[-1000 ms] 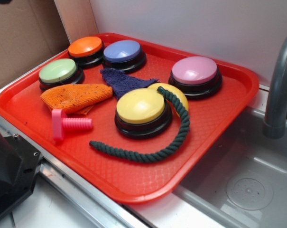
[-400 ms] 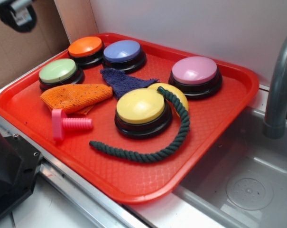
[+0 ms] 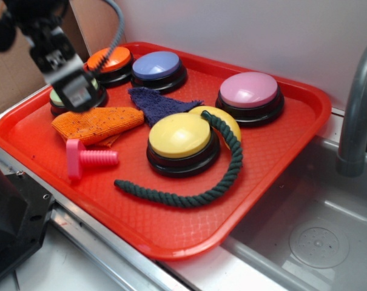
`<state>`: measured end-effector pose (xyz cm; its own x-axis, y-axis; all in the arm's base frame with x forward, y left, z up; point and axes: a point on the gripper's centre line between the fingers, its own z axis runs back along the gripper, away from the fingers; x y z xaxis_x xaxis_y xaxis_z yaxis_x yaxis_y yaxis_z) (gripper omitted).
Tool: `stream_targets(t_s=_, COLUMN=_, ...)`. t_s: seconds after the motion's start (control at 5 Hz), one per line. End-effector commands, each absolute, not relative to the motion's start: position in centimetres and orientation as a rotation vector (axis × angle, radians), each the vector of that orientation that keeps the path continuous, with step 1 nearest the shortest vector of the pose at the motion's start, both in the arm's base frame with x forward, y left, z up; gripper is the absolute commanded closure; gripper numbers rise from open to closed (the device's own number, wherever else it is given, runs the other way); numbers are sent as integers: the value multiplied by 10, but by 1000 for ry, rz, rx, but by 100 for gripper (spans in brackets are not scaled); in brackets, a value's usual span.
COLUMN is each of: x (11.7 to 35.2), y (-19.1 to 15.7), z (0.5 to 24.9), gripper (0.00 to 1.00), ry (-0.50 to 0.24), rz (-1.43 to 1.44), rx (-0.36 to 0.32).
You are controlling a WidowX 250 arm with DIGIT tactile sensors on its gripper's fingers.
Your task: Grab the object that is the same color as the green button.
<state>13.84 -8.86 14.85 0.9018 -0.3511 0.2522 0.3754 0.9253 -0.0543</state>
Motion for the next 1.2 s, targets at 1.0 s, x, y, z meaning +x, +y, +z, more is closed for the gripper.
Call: stream_targets(t_s=1.0, x=161, y=-134, z=48, gripper=0, ry=-217, rz=-328, rx=-126)
